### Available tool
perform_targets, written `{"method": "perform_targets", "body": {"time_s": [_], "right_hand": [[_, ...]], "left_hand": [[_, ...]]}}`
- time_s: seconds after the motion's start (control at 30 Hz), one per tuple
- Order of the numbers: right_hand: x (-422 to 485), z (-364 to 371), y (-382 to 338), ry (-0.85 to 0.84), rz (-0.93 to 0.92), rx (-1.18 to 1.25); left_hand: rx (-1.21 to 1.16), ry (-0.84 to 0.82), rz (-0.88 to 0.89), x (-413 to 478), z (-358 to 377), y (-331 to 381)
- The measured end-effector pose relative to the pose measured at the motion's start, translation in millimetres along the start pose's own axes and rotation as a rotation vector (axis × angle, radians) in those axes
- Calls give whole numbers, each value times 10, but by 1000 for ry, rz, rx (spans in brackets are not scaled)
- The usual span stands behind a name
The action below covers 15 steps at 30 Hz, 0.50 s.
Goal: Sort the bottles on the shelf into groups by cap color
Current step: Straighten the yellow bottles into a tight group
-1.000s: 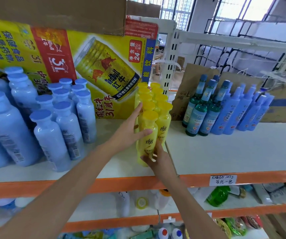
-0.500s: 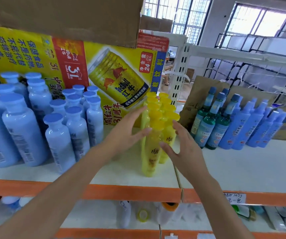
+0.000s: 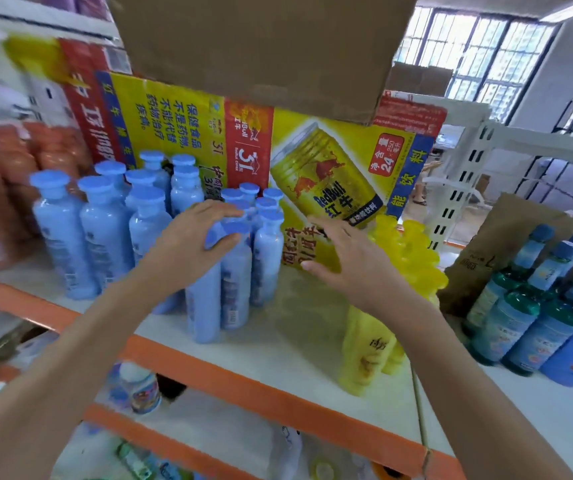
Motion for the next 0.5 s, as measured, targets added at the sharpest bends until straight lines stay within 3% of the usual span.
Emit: {"method": "perform_targets", "body": {"time_s": [0.27,0.5], "right_hand": [[522,659,-455,-122,-90,96],[696,963,-566,-176,-24,127]], "left_hand": [[-16,-142,-50,-147,-125,-427],[-158,-234,3,-75,-26,-531]]}}
Point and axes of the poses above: each hand's wrist, its own x-axis towards the middle knuckle, its own z-axis out of the palm, y = z × x, the point moved 8 cm from there along x, towards the middle knuckle, and after that the axes turned 14 degrees about y, right-handed, at the moved point
